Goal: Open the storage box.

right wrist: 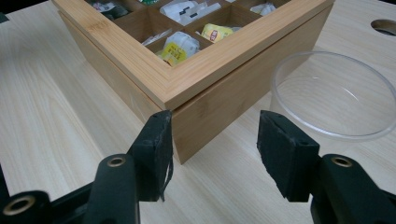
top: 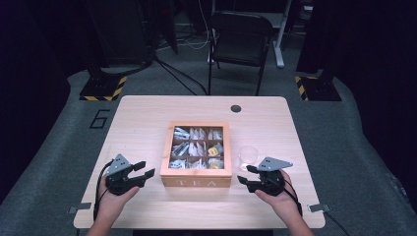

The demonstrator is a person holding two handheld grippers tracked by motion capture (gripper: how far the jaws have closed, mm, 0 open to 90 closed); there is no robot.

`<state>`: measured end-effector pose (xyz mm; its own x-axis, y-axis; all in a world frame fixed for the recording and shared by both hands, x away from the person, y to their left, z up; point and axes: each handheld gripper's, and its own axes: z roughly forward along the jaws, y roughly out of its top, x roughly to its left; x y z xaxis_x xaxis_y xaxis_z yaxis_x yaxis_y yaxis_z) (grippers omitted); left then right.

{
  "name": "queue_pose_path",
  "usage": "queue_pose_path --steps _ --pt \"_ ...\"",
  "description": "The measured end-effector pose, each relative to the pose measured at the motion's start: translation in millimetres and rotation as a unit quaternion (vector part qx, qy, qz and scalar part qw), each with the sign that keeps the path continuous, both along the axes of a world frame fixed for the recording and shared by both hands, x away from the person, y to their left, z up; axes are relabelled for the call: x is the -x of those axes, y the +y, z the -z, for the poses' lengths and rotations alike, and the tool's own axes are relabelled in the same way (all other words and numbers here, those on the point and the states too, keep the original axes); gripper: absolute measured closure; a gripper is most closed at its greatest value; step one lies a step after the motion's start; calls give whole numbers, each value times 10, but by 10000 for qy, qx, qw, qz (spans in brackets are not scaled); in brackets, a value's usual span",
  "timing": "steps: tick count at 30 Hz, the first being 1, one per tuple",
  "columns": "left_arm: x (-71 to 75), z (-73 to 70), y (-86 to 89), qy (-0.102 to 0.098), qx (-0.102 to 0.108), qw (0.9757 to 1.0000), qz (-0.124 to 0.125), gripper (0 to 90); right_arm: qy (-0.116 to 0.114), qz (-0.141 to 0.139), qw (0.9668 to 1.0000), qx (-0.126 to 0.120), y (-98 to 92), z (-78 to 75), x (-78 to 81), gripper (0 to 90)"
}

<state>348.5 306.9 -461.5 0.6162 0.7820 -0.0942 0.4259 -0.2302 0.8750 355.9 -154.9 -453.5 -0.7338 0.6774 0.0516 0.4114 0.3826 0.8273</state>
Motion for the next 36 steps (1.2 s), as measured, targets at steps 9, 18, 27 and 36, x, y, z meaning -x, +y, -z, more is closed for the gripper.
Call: queue_pose_path --steps 9,18,27,36 --pt "93 47 -95 -317 -98 9994 139 475 -115 -118 9998 -120 33 20 26 445" --pt "141 101 -100 -398 117 9990 145 510 -81 -212 9996 -155 101 91 14 455" --pt "149 126 -85 -388 147 9990 172 509 -42 -398 9992 -81 227 170 -12 487" --pt "147 156 -116 -338 22 9990 307 515 87 -356 9993 -72 264 196 -49 595"
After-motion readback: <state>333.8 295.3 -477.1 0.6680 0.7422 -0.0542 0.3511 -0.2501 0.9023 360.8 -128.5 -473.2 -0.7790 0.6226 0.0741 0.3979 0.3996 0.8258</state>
